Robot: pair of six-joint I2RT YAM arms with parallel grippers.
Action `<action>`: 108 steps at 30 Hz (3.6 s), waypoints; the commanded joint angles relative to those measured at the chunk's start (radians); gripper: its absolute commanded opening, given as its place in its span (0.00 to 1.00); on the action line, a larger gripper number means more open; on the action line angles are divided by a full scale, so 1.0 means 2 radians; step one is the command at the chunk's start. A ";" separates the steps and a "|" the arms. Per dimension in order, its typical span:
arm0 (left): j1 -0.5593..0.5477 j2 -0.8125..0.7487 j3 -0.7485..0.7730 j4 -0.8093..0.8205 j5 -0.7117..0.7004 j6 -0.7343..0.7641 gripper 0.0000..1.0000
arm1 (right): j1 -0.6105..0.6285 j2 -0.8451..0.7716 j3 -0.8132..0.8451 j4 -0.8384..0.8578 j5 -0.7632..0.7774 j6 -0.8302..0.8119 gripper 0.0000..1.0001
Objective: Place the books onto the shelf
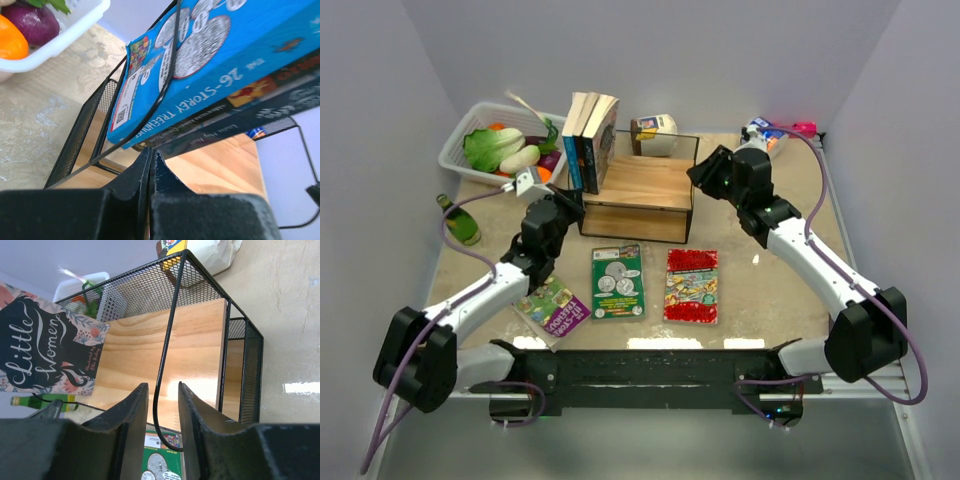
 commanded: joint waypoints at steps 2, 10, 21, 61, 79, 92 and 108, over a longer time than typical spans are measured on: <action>0.005 -0.076 -0.020 -0.014 -0.014 -0.005 0.00 | 0.000 -0.007 0.015 0.016 0.002 0.003 0.47; 0.005 -0.164 -0.022 -0.103 -0.030 0.021 0.00 | 0.000 -0.054 0.019 -0.035 0.031 0.000 0.80; 0.003 -0.257 -0.040 -0.323 0.021 0.012 0.00 | 0.003 -0.237 -0.113 -0.115 0.028 -0.004 0.66; -0.207 0.188 -0.038 0.010 0.318 -0.001 0.01 | 0.036 -0.038 -0.352 0.133 -0.087 0.025 0.72; -0.209 0.202 -0.039 -0.028 0.269 -0.005 0.00 | 0.036 -0.107 -0.401 0.162 -0.217 -0.024 0.00; -0.208 -0.037 -0.130 -0.045 0.183 -0.013 0.24 | 0.037 -0.322 -0.322 -0.054 -0.189 -0.053 0.00; -0.205 -0.013 -0.290 0.321 0.324 -0.090 0.80 | 0.037 -0.363 -0.302 -0.065 -0.240 -0.011 0.00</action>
